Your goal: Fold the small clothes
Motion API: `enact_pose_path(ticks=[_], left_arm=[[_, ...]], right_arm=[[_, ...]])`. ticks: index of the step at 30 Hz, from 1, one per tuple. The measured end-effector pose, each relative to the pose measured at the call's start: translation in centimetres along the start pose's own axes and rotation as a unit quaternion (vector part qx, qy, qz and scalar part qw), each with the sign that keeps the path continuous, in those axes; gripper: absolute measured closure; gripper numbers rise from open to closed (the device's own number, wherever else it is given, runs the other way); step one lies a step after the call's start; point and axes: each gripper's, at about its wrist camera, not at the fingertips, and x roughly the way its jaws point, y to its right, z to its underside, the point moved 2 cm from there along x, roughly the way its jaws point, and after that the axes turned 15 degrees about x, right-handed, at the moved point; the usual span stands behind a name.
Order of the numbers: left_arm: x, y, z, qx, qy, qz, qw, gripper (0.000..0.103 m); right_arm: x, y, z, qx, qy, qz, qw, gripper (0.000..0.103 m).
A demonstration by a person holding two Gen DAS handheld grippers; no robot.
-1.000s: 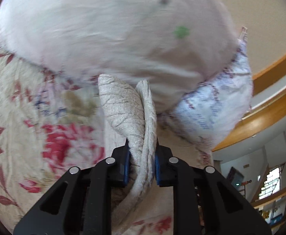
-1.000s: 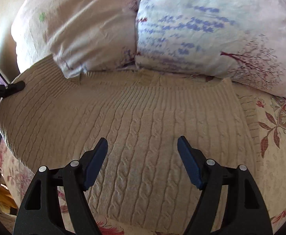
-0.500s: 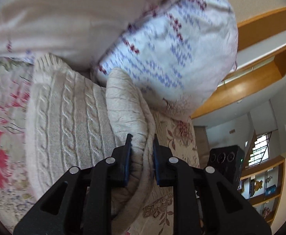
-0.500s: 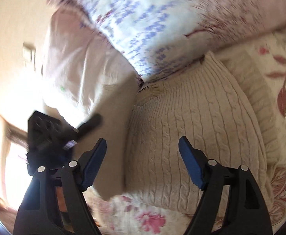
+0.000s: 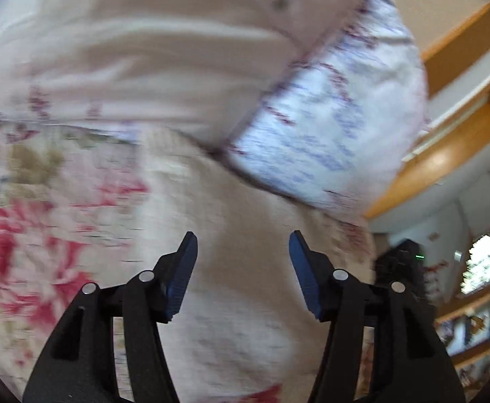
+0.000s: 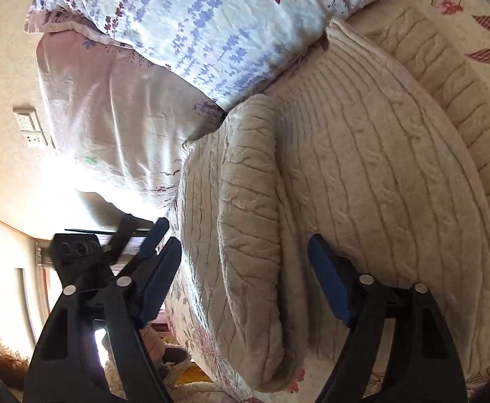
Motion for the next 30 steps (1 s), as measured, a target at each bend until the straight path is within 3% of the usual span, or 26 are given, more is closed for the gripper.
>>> enact_pose_path(ticks=[2, 5, 8, 12, 15, 16, 17, 24, 30], left_arm=[[-0.1, -2.0, 0.7, -0.024, -0.008, -0.026, 0.9994, 0.046], [0.3, -3.9, 1.8, -0.062, -0.021, -0.034, 0.9973, 0.046], [1.0, -4.2, 2.9, -0.061, -0.041, -0.037, 0.9966, 0.045], [1.7, -3.2, 3.2, -0.040, -0.048, -0.034, 0.9974, 0.043], [1.9, -3.0, 3.1, -0.039, -0.048, -0.035, 0.9975, 0.041], [2.0, -2.9, 3.0, -0.040, -0.047, -0.037, 0.9974, 0.040], [1.9, -2.8, 2.9, -0.042, -0.043, -0.038, 0.9975, 0.039], [0.5, -2.9, 3.1, -0.039, -0.033, -0.019, 0.9985, 0.032], [1.0, -1.2, 3.4, -0.014, -0.040, 0.010, 0.9991, 0.032]], right_arm=[[0.6, -0.4, 0.1, -0.008, -0.010, 0.013, 1.000, 0.035], [1.8, -1.1, 0.3, -0.030, -0.021, 0.037, 0.999, 0.038], [2.7, -1.7, 0.3, -0.033, -0.030, 0.029, 0.999, 0.049], [4.0, -1.9, -0.3, -0.027, -0.029, 0.023, 0.999, 0.055], [5.0, -1.8, -1.0, -0.003, -0.011, 0.011, 1.000, 0.068], [5.2, -1.8, -1.2, 0.000, 0.002, 0.009, 1.000, 0.079], [5.2, -1.8, -1.2, -0.002, 0.009, 0.012, 1.000, 0.082], [2.8, -4.8, 0.2, -0.092, 0.083, 0.047, 0.991, 0.086], [-1.5, -6.3, 0.6, -0.171, 0.154, 0.120, 0.966, 0.086]])
